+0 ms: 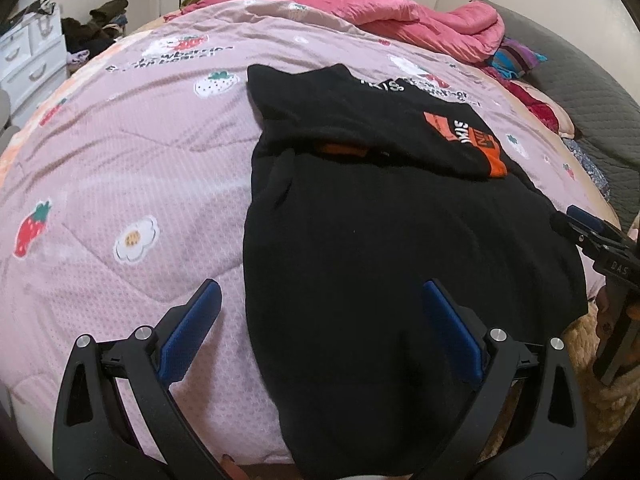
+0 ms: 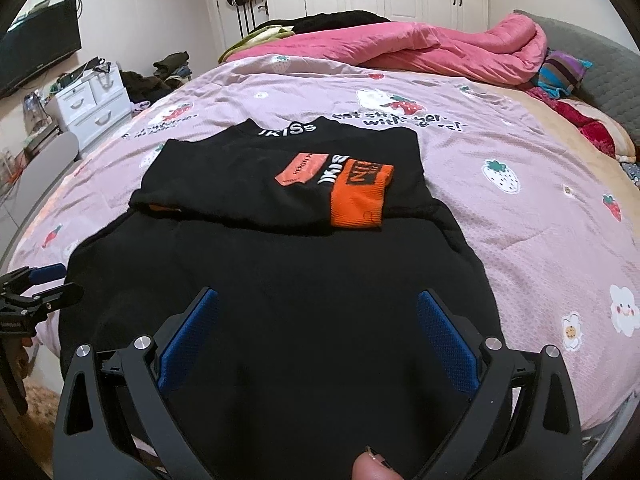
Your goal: Fold small clothes
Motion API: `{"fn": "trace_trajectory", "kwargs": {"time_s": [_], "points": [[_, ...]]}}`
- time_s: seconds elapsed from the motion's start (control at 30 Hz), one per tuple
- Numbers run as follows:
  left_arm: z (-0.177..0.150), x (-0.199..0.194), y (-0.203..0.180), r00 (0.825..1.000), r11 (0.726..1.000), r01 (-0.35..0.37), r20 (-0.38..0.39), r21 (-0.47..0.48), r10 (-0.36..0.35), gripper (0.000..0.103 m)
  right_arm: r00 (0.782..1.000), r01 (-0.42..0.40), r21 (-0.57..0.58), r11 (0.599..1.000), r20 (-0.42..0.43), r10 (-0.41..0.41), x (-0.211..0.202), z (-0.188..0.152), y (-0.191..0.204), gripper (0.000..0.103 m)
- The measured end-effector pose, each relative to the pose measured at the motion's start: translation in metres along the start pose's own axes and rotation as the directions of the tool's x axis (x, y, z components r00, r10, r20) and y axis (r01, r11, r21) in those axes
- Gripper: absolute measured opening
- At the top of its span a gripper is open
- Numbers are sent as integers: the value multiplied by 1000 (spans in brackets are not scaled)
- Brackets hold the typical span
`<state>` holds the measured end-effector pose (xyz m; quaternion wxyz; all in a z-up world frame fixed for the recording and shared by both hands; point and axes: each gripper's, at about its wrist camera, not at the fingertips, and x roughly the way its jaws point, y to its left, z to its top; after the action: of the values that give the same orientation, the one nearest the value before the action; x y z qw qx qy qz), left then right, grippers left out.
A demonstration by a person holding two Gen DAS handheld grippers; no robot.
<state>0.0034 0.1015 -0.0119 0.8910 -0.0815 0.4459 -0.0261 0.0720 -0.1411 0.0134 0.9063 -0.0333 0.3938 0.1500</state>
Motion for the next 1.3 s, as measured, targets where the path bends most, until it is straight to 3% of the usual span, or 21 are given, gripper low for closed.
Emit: {"fn": "trace_trajectory", "kwargs": {"time_s": [0.47, 0.67, 0.7, 0.87, 0.97, 1.3], "points": [[-30, 3, 8, 999, 998, 15, -35, -61, -17, 94, 998, 54, 3, 999, -37, -54, -9, -25, -24, 98], [-42, -7, 11, 993, 987, 113, -5, -116, -115, 93, 996, 79, 11, 997, -43, -79, -13, -31, -34, 98], [-44, -8, 13, 990, 982, 137, -5, -128, -139, 92, 996, 82, 12, 997, -43, -82, -14, -32, -35, 98], [-52, -13, 18, 987, 976, 157, 2, -150, -158, 61, 993, 103, 25, 994, -53, -102, -17, -38, -43, 98], [-57, -14, 21, 984, 970, 175, 0, -167, -177, 50, 991, 116, 27, 993, -63, -114, -20, -43, -48, 98], [-82, -10, 9, 983, 972, 176, -17, -154, -180, 48, 984, 126, 55, 990, -131, -118, -31, -71, -75, 98]]}}
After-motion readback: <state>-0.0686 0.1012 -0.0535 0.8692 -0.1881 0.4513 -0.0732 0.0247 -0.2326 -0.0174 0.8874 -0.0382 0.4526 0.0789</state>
